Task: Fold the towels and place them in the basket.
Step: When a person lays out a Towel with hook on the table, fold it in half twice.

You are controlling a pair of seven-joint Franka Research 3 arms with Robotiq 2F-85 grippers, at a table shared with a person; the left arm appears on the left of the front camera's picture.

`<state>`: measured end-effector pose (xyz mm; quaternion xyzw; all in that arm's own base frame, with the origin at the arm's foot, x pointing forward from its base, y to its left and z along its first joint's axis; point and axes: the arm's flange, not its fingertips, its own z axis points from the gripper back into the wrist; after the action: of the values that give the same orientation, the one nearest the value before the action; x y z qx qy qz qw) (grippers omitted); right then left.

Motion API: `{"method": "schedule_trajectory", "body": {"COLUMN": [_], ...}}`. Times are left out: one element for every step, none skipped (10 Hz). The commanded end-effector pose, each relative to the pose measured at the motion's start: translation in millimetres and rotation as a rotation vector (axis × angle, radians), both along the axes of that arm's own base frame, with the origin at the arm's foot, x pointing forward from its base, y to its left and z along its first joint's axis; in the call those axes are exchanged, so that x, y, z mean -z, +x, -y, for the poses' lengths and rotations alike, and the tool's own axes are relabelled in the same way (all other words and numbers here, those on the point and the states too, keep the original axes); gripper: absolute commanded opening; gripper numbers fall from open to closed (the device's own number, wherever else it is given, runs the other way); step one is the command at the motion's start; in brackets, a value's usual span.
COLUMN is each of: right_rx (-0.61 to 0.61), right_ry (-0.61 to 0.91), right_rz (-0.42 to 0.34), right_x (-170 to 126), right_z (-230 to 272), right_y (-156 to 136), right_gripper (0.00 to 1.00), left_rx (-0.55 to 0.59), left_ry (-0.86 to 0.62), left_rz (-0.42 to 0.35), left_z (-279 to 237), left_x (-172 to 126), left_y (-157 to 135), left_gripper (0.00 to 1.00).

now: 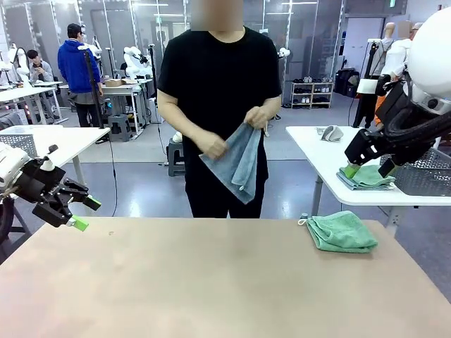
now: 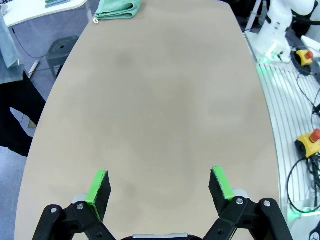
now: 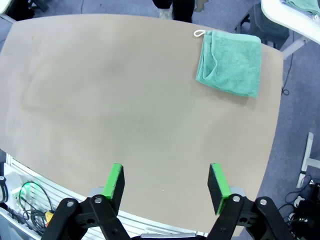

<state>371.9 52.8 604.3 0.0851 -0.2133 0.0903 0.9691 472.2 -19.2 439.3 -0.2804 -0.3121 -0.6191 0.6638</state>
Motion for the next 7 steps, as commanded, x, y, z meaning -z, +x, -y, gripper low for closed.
{"method": "schedule_trajectory", "body": {"right_rx": [-0.005,-0.006,-0.006,-0.007,-0.009,0.001,0.001], "right_ry": [-0.004,-0.004,0.000,0.010,0.000,0.002,0.002], "right_rz": [-0.004,-0.003,-0.010,-0.005,-0.003,-0.001,-0.001], "right_x": [-0.5,-0.9,-1.3,-2.2,-3.4,0.3,0.3], "right_z": [0.9,1.4,1.7,1.6,0.8,1.4,1.4], "right_y": [0.9,2.3,3.8,4.0,4.2,0.6,0.6], "right_gripper": [1.00,1.00,1.00,1.00,1.00,1.00,1.00], "left_rx": [-0.001,-0.008,-0.016,-0.021,-0.017,-0.011,-0.011], "left_ry": [-0.003,-0.007,-0.017,-0.039,-0.037,-0.004,-0.004], "left_rz": [-0.004,-0.002,-0.003,0.000,-0.006,0.000,0.000], "left_z": [-2.3,-3.5,-5.5,-8.3,-9.7,-4.2,-4.2], "left_x": [-0.2,-1.5,-3.3,-4.8,-5.2,-0.4,-0.4], "left_y": [-0.2,0.9,1.9,2.2,2.9,0.3,0.3], "left_gripper": [1.00,1.00,1.00,1.00,1.00,1.00,1.00]}}
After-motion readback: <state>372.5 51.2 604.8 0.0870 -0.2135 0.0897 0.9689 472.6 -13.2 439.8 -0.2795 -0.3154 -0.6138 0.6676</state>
